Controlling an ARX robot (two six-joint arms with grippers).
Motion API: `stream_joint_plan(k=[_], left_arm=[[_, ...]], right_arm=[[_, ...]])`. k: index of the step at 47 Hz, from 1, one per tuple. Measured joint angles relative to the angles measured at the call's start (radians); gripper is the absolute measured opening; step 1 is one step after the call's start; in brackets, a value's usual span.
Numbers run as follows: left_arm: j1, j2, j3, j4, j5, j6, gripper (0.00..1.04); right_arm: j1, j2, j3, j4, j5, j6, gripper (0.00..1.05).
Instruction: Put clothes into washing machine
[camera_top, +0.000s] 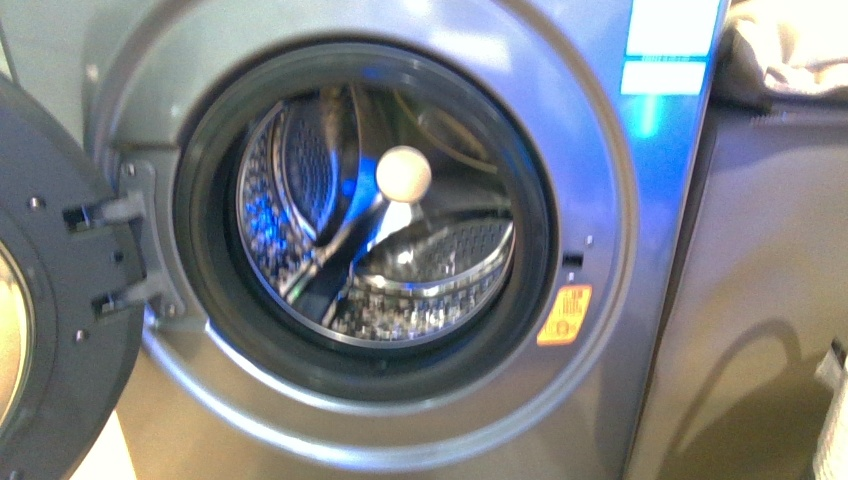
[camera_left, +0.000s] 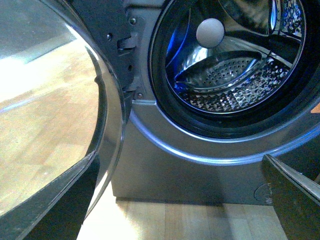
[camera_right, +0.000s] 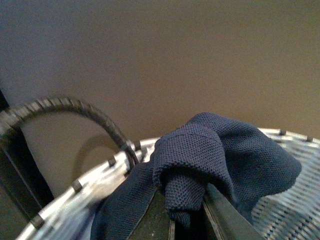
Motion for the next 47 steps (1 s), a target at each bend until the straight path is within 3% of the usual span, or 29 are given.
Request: stream_joint_plan(k=[11,27,35,47], left_arm=[[0.000,0.000,0.000,0.000,0.000,0.000,0.98],[0.000,0.000,0.000,0.000,0.000,0.000,0.98],[0.000,0.000,0.000,0.000,0.000,0.000,0.98],[0.000,0.000,0.000,0.000,0.000,0.000,0.98]], right_arm=[[0.029,-0.242,0.183,-0.236,-0.002,0.011,0.05],[0.161,-0.344,0.725,-0.605,0.047,-0.046,0.05],[0.264,-0.307,0.999,-0.758,0.096,-0.070,0.05],[0.519,-0.156,1.473,-1.059,0.188,-0.098,0.05]])
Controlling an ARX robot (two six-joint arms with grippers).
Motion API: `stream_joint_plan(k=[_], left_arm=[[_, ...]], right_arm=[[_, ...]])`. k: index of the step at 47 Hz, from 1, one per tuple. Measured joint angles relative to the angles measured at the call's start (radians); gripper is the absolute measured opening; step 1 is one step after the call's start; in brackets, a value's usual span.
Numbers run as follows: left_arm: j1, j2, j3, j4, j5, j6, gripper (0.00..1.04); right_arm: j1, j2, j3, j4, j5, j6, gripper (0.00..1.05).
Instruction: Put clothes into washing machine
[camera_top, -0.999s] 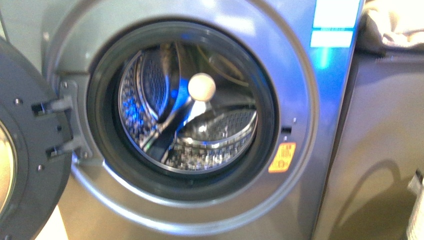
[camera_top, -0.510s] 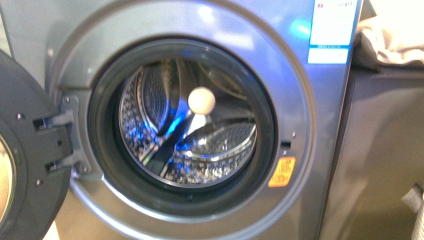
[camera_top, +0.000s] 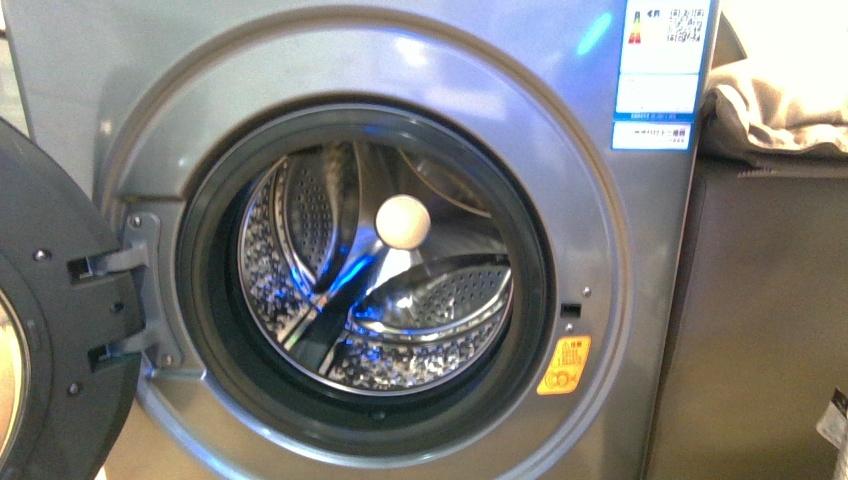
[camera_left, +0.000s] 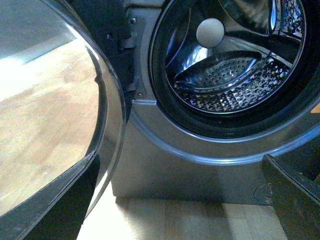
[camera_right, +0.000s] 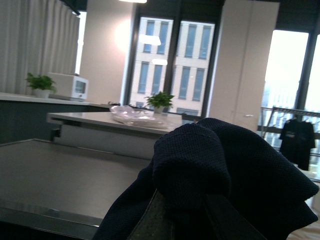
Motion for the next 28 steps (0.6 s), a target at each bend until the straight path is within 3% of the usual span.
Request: stream_joint_plan(k=[12,20,23,28], left_arm=[[0.000,0.000,0.000,0.000,0.000,0.000,0.98],[0.000,0.000,0.000,0.000,0.000,0.000,0.98],[0.000,0.000,0.000,0.000,0.000,0.000,0.98],[0.000,0.000,0.000,0.000,0.000,0.000,0.98]], right_arm=[[0.289,0.233,0.469,-0.354,0.097,-0.003,0.05],[0.474,0.384,0.715,-0.503,0.124,0.035,0.05],[0.526,0.376,0.677,-0.472,0.133,0.052,0.05],[0.608,0.251,0.402,-0.311,0.152,0.055,0.05]])
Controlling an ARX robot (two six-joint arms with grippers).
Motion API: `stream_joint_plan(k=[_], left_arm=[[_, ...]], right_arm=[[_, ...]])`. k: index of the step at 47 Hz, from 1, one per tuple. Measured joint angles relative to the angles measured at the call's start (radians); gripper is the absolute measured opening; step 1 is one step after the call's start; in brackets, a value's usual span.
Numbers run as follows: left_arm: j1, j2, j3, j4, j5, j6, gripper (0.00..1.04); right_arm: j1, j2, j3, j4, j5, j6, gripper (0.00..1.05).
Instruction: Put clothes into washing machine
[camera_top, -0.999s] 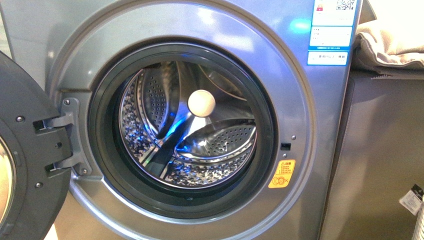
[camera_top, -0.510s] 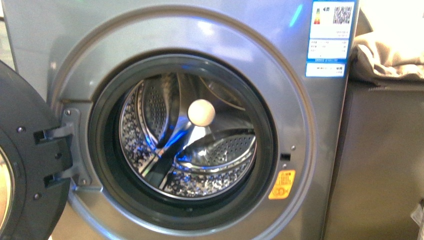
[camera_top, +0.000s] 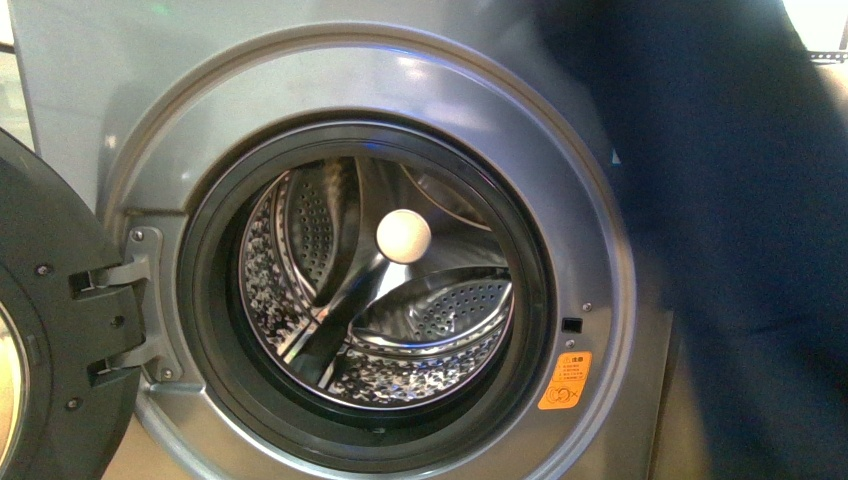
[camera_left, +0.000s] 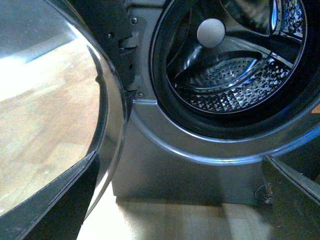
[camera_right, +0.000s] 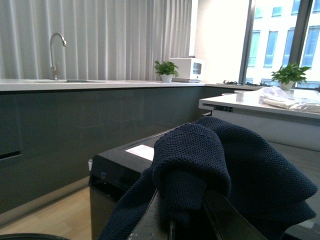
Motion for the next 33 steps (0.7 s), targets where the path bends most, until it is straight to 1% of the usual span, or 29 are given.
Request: stream_joint_plan(k=[3,7,13,18,33], left_arm=[[0.000,0.000,0.000,0.000,0.000,0.000,0.98],[0.000,0.000,0.000,0.000,0.000,0.000,0.98],[0.000,0.000,0.000,0.000,0.000,0.000,0.98],[0.000,0.000,0.000,0.000,0.000,0.000,0.98],[0.000,0.000,0.000,0.000,0.000,0.000,0.98]], right_arm=[[0.016,-0.086,-0.193,0.101,-0.006,0.004,0.05],[0.013,-0.141,-0.380,0.183,-0.009,0.012,0.05],[0.005,-0.143,-0.500,0.235,-0.011,0.019,0.05],[0.004,-0.131,-0.533,0.243,-0.011,0.023,0.05],[-0.001,-0.119,-0.506,0.283,-0.027,0.023,0.05]])
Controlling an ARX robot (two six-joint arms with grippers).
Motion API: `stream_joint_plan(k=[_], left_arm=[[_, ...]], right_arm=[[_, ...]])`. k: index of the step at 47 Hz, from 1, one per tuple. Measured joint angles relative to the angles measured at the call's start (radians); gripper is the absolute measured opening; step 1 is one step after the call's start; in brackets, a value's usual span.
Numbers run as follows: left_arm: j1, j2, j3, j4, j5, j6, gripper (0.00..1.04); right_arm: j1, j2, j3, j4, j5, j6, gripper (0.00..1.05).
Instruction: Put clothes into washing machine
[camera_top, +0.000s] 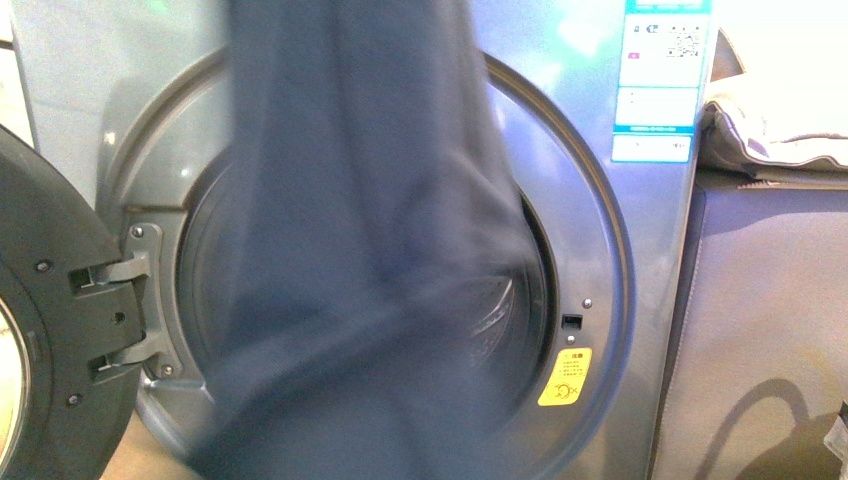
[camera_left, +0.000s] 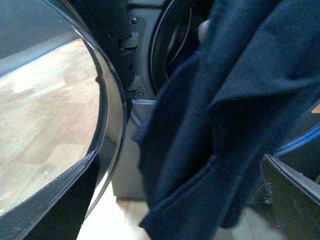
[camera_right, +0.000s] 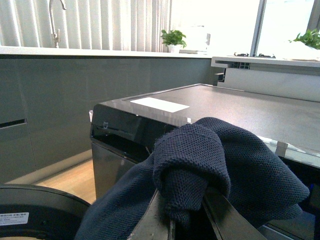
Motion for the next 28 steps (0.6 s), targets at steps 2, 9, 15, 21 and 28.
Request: stream_joint_plan(k=[2,9,15,21,28], left_arm=[[0.000,0.000,0.000,0.000,0.000,0.000,0.98],[0.000,0.000,0.000,0.000,0.000,0.000,0.98],[0.000,0.000,0.000,0.000,0.000,0.000,0.98],[0.000,0.000,0.000,0.000,0.000,0.000,0.98],[0.002,0.001,0.000,0.001,0.007,-0.003,0.98]], right_arm=[[0.000,0.000,0.000,0.000,0.000,0.000,0.05],[0.000,0.002,0.000,0.000,0.000,0.000,0.05],[0.000,0.002,0.000,0.000,0.000,0.000,0.05],[0.000,0.002,0.000,0.000,0.000,0.000,0.05],[-0.001,0.002,0.000,0.000,0.001,0.000,0.05]])
